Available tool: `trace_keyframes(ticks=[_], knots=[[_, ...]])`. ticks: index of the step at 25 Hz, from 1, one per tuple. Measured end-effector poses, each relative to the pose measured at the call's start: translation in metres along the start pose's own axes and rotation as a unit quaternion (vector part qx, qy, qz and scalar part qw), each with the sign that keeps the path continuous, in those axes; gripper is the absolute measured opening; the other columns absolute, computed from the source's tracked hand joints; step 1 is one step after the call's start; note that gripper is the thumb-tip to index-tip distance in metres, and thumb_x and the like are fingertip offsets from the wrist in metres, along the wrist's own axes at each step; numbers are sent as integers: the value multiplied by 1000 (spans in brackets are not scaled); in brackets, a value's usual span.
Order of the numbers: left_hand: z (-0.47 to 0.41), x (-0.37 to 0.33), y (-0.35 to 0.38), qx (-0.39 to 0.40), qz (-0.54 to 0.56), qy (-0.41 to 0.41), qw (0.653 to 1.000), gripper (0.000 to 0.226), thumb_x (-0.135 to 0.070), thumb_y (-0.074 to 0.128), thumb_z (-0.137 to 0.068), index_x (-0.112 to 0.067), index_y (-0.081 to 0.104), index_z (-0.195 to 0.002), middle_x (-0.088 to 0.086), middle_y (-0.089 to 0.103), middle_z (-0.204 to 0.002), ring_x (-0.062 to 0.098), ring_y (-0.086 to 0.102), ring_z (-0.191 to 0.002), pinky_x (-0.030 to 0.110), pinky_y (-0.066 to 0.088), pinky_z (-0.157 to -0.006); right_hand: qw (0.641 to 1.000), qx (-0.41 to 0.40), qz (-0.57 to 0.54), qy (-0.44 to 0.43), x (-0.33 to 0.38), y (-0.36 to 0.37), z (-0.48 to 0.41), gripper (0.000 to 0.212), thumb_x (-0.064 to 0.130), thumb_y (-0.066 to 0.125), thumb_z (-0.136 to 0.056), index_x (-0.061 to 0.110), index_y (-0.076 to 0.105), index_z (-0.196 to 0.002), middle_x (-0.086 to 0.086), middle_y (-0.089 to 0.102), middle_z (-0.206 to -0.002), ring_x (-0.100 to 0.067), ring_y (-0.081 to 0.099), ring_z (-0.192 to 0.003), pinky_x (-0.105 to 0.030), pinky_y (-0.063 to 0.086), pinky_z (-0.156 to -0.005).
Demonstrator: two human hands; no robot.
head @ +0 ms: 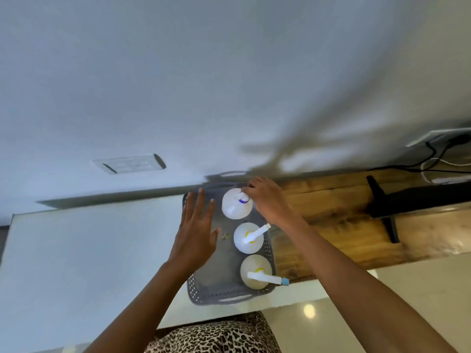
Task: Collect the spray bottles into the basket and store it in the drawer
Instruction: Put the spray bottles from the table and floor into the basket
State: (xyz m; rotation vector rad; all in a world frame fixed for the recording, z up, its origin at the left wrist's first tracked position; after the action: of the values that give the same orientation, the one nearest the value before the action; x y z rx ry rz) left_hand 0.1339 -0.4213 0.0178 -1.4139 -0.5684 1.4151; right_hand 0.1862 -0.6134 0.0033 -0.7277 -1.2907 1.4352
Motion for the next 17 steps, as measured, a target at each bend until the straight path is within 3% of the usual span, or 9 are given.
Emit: trace_keyframes(ticks=[9, 17], knots=[[-8, 8, 23, 10, 58, -75, 995, 66, -22, 55, -89, -14, 20, -145, 6, -3, -158, 24, -10, -144, 39, 13, -118, 999, 36, 19, 5, -12, 44, -40, 41, -1, 61, -75, 11, 59, -114, -11, 60, -113, -30, 50, -106, -37, 41, -76], [-9, 5, 19, 13, 59, -70, 996, 65, -22, 55, -89, -14, 22, -144, 6, -3, -158, 24, -8, -145, 36, 15, -116, 1000, 5, 9, 26, -8, 42, -32, 46, 9, 63, -81, 14, 50, -124, -8, 59, -119, -29, 51, -110, -37, 38, -91]])
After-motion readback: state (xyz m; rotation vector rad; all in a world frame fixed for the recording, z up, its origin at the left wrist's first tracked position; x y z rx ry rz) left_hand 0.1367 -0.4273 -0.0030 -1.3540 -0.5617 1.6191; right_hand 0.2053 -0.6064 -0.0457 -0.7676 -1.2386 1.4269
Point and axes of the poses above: each hand's wrist, its own z-axis away from the middle knuckle, its own y-axis out of the palm, x = y × z, the point moved 1 cm from there along -z, towards the middle knuckle
